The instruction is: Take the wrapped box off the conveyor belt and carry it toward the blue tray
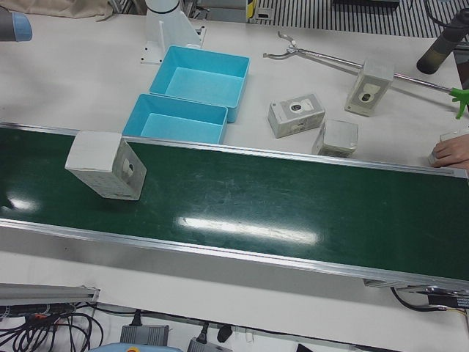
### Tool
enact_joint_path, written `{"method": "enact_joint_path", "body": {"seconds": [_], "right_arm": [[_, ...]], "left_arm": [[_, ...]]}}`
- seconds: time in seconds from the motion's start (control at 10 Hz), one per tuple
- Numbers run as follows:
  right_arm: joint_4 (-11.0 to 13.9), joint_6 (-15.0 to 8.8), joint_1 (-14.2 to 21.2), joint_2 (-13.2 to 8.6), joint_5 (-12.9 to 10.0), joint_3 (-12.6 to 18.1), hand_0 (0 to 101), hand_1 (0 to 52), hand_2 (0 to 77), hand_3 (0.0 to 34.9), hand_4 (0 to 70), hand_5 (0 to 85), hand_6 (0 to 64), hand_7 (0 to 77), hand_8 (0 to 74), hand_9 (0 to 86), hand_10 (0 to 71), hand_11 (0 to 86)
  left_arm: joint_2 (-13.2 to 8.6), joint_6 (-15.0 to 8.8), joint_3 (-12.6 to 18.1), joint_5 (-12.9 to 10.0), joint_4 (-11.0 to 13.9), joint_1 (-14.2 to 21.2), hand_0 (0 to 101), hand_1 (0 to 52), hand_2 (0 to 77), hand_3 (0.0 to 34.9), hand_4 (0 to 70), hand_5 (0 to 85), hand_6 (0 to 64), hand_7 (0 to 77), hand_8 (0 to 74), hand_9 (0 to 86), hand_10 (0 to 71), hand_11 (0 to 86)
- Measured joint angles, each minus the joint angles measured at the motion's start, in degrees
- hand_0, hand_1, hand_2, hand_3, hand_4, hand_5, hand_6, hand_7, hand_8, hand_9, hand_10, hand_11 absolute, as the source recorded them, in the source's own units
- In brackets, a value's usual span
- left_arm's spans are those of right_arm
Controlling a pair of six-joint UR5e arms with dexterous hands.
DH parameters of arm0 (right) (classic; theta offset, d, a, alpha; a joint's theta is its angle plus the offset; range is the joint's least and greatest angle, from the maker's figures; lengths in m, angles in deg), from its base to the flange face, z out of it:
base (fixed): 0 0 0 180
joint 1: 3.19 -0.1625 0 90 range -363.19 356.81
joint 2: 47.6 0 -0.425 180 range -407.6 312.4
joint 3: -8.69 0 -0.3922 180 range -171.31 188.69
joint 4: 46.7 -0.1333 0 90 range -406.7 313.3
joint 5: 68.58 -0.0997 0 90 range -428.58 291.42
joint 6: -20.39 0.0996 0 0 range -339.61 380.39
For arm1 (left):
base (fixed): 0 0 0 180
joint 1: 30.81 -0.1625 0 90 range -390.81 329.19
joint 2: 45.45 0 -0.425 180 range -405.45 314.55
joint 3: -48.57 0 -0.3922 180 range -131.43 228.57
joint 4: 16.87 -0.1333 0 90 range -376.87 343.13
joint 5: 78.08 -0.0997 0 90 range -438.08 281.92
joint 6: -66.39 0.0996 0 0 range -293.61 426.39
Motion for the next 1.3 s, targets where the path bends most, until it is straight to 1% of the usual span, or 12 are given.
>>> {"method": "enact_joint_path", "body": {"seconds": [1.1,1.3], "right_arm": [[0.0,0.0,0.0,0.1,0.0,-0.1,49,16.4,10.4,0.0,10.4,18.0,3.3,3.8,0.0,2.7,0.0,1.1],[0.0,-0.1,0.0,0.1,0.0,-0.1,49,16.4,10.4,0.0,11.5,18.0,3.8,3.8,0.0,2.7,0.0,1.1]], "left_arm": [[0.0,0.0,0.0,0.0,0.0,0.0,0,0.0,0.5,0.0,0.0,1.1,0.5,0.5,0.5,0.5,0.5,0.5],[0.0,0.0,0.0,0.0,0.0,0.0,0,0.0,0.5,0.0,0.0,1.1,0.5,0.5,0.5,0.0,0.5,0.5]]}}
